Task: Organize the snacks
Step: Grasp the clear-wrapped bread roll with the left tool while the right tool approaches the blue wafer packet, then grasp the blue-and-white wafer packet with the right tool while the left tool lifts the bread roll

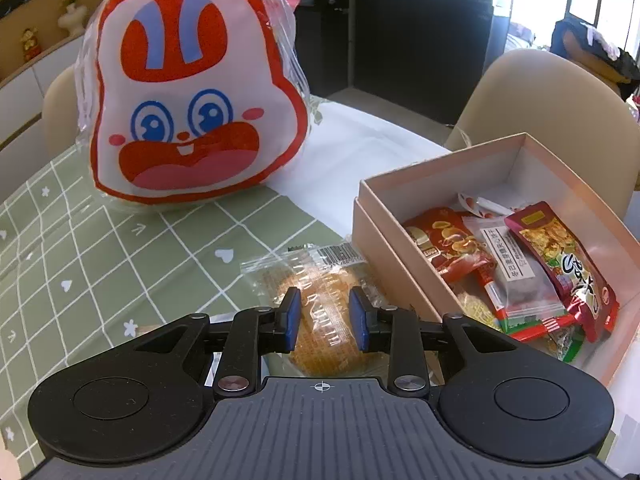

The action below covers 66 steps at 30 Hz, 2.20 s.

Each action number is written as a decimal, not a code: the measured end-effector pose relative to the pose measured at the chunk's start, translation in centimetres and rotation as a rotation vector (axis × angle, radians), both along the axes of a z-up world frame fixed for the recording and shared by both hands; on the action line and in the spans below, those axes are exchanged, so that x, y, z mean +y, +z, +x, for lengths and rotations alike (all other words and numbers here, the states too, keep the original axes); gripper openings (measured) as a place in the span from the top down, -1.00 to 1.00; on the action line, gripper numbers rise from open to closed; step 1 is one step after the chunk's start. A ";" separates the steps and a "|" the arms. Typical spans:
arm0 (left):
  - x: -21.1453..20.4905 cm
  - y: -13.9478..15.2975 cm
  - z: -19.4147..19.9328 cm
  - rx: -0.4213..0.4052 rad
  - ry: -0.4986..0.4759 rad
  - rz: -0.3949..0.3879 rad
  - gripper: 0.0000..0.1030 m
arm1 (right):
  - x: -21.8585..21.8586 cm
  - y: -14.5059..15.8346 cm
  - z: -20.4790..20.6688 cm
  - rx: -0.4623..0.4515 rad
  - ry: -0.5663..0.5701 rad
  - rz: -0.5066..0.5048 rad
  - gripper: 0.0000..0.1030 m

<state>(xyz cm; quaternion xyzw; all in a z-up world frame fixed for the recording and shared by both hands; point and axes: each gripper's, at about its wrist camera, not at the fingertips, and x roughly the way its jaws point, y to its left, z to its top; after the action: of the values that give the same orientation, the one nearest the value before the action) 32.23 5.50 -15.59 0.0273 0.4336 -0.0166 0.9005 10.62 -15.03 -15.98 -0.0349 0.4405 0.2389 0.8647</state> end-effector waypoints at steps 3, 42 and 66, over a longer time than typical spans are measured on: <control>0.3 0.1 0.1 0.015 0.007 -0.034 0.38 | 0.3 -0.1 0.0 -0.003 0.004 0.004 -0.59; 4.4 -0.8 -3.0 0.046 0.054 -0.381 -0.06 | 2.5 -1.4 -1.3 -0.074 0.054 -0.072 -1.00; 13.8 -0.4 -28.4 0.028 0.623 -0.568 -0.05 | 22.2 -1.6 12.8 -0.049 0.126 -0.068 -0.79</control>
<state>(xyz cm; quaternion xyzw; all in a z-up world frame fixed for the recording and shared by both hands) 3.88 19.32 -15.97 -0.3546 0.4116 0.1370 0.8283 23.38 7.20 -17.56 -0.0977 0.4241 0.2766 0.8568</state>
